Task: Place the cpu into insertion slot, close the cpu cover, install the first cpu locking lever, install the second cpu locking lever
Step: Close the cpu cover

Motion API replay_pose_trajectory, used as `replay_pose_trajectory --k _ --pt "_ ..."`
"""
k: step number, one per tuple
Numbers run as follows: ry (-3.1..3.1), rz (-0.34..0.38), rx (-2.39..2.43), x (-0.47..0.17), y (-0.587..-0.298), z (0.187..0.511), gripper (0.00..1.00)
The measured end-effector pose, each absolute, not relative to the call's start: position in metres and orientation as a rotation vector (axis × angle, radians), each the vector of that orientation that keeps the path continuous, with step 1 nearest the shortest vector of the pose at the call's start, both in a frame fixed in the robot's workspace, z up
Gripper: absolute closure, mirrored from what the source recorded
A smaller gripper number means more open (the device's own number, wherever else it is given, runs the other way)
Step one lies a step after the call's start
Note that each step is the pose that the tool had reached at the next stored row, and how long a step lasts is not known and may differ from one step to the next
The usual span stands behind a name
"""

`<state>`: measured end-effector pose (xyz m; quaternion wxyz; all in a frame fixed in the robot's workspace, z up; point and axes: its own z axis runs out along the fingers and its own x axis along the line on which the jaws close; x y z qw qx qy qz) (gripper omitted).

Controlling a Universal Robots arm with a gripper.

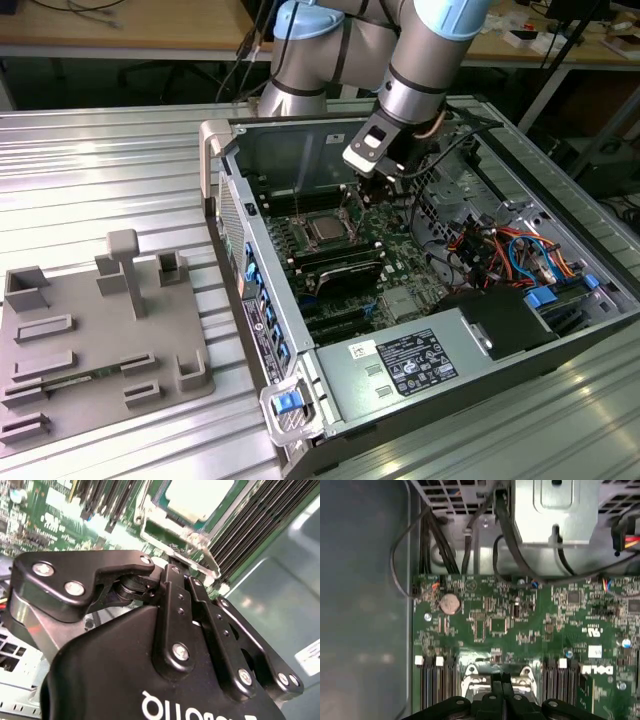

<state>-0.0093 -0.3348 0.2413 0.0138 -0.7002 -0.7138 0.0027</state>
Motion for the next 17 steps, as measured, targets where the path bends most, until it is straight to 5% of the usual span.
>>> replay_pose_trajectory --k 17 --pt "-2.218 0.02 -2.173 -0.073 -0.333 0.228 0.89"
